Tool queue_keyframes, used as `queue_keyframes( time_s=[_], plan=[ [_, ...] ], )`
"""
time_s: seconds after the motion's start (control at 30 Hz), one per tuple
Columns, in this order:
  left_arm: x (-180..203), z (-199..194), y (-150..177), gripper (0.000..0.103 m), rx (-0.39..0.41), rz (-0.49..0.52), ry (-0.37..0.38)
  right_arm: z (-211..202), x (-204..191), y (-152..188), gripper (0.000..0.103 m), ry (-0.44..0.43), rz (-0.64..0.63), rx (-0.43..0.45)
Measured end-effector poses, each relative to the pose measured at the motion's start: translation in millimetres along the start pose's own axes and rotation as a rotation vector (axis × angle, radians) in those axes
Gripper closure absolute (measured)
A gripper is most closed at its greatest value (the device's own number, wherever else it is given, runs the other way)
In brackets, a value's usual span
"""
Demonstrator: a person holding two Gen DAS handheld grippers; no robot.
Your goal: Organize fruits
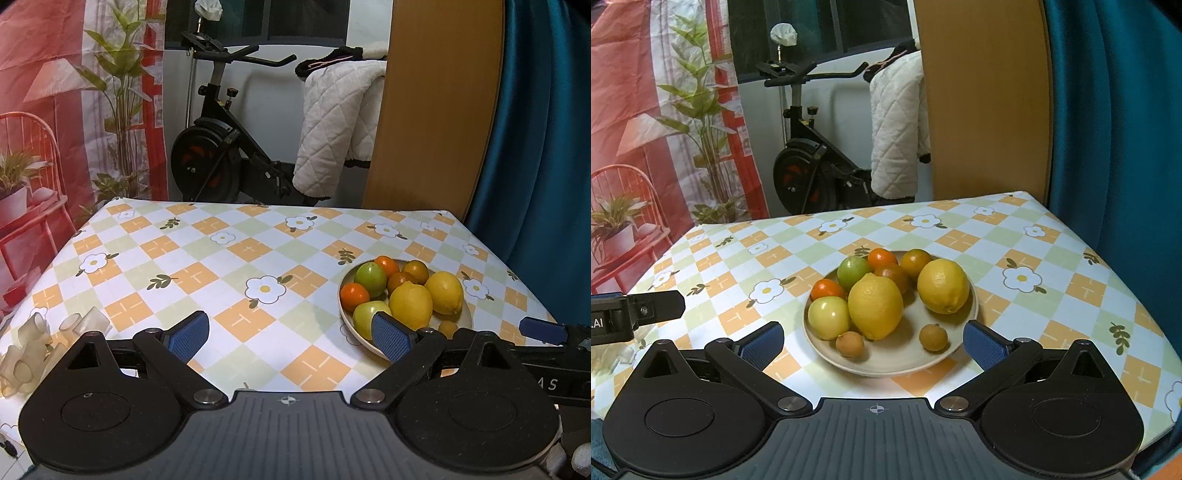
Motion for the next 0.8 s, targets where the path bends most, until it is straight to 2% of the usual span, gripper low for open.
queue_keyframes(
  time_s=[0.5,0.8],
  plan=[
    [1.2,0.6,1.0,0.007,-0.022,0.014,-0.002,-0.1,-0.3,0.2,0.001,0.001,-0.003,0.001],
    [1.6,3.4,2.7,0.007,-0.048,0.033,-0.029,0.0,1.7,-1.5,0.001,0.000,-0.013,-0.001]
  ],
)
Point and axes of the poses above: each gripper's, at about its wrist camera, not at the fingertips, and z roughly the way its jaws point, x to its right, y to its underside, the point moved 2 cm from there along z, roughly the way its jaws point, and after that the axes turned 5 degrees about z, right-handed, at the moved point
